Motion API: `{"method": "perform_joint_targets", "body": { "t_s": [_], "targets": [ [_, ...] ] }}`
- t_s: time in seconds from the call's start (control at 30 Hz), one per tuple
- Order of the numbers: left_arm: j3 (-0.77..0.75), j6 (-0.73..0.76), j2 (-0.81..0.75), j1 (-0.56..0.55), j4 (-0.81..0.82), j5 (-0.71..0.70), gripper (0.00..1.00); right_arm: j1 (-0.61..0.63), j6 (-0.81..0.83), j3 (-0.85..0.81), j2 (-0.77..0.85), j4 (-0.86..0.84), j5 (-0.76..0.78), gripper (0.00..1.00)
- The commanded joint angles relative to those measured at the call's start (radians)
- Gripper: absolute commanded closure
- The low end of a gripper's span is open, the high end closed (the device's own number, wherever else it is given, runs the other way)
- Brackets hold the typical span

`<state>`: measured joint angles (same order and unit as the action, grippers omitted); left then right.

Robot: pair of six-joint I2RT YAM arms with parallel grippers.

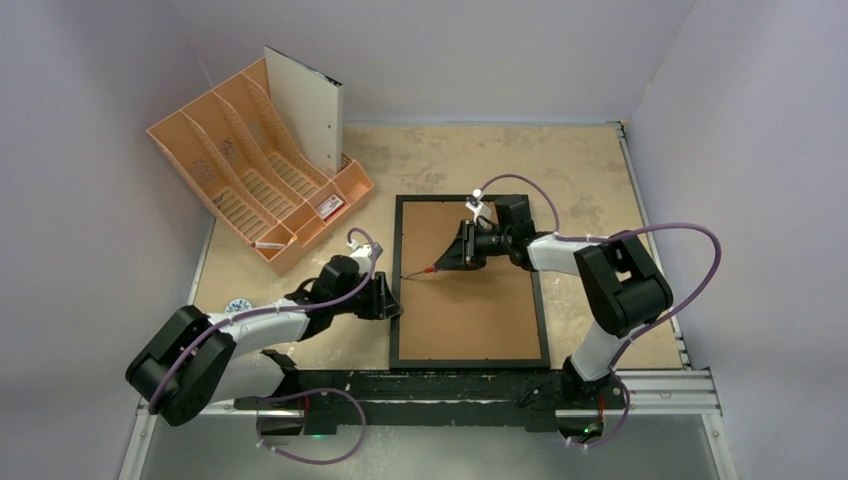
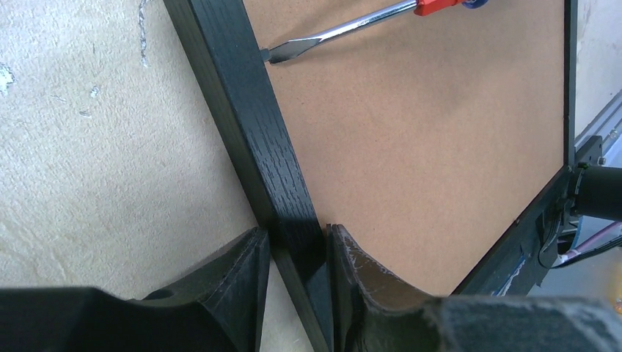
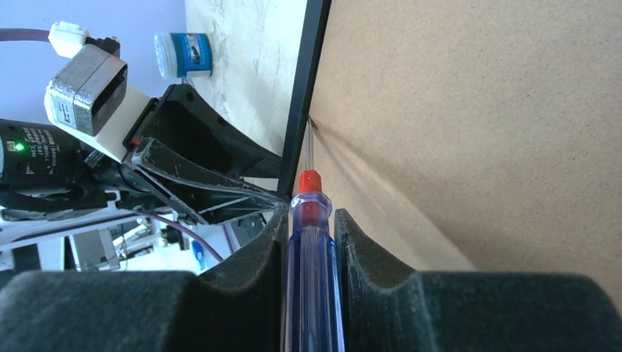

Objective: Take the photo out of the frame
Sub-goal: Release the photo frame item from the photo frame.

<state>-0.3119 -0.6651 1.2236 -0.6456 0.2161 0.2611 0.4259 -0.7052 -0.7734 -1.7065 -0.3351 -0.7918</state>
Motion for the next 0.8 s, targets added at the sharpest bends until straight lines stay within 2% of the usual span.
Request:
{"method": "perform_joint_targets", "body": {
  "t_s": [0.0, 0.33, 0.57, 0.77],
  "targets": [
    [0.011, 0.041, 0.040, 0.003, 0.003, 0.027, 0.75, -0.001, -0.023, 0.028, -0.041, -0.069, 0.032, 1.00],
    [0.011, 0.051, 0.065, 0.003, 0.025, 0.060, 0.80, 0.013, -0.078, 0.091, -0.064, -0.175, 0.025, 1.00],
    [0.017, 0.054, 0.065, 0.003, 0.032, 0.067, 0.83, 0.026, -0.164, 0.145, -0.101, -0.320, 0.008, 1.00],
    [0.016, 0.057, 0.062, 0.003, 0.032, 0.071, 0.84, 0.045, -0.175, 0.134, -0.117, -0.331, 0.010, 1.00]
  ]
}}
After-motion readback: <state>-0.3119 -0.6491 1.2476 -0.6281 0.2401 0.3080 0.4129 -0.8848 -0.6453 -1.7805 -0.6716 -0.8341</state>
